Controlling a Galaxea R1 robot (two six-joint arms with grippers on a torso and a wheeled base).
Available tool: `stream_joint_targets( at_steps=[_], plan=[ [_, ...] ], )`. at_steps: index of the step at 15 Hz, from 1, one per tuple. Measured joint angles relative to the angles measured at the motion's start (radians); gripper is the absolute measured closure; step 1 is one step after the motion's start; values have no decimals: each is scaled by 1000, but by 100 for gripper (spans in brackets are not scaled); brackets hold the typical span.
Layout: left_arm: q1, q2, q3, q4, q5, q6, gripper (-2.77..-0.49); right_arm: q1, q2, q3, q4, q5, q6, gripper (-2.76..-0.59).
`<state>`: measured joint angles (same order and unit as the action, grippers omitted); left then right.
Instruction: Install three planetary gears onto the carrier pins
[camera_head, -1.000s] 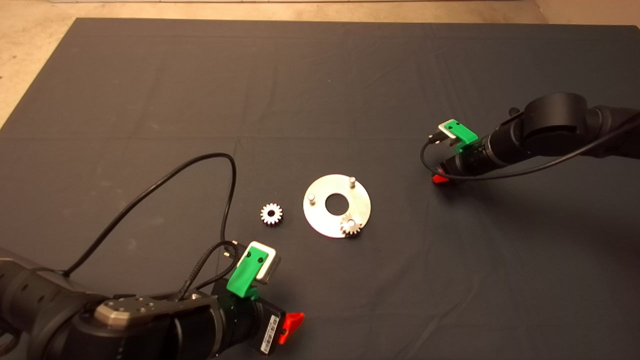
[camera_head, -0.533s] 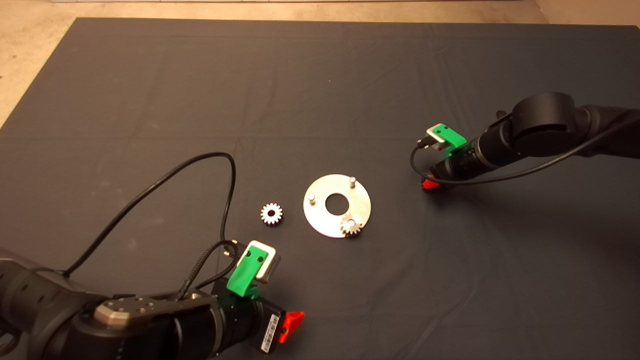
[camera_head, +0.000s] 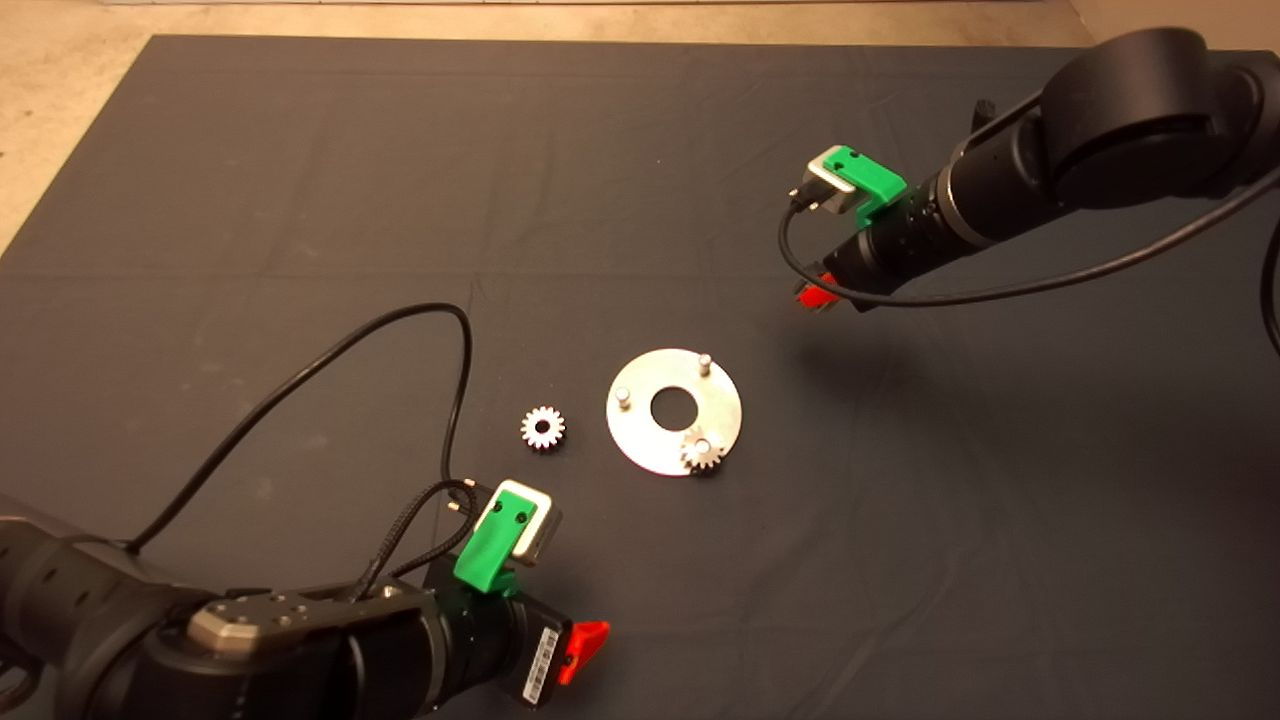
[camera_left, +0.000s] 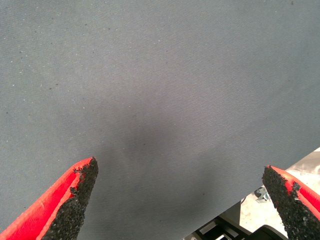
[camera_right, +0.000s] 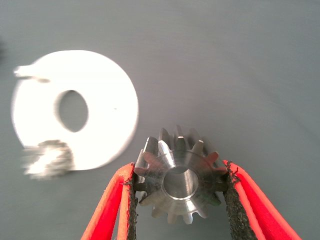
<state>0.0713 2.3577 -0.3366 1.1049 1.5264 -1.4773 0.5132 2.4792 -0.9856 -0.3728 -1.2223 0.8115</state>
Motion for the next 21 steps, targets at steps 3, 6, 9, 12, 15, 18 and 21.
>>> stream_joint_targets(
  at_steps=[3,6,9,12,15,18,21],
  plan=[
    [0,0,0,1,0,-1,-236,0,82,55,30,-12,0,-94],
    [0,0,0,2,0,-3,-236,-9,116,59,32,-94,0,-94],
    [0,0,0,2,0,-4,-236,-39,130,57,27,-104,-3,-94],
    [0,0,0,2,0,-4,-236,-71,151,53,10,-123,-3,-94],
    [0,0,0,3,0,-5,-236,-113,164,31,-14,-127,-3,-94],
    [0,0,0,2,0,-6,-236,-118,198,-28,-67,-131,-7,-94],
    [0,0,0,2,0,-6,-236,-119,225,-86,-83,-127,-11,-94]
  ],
)
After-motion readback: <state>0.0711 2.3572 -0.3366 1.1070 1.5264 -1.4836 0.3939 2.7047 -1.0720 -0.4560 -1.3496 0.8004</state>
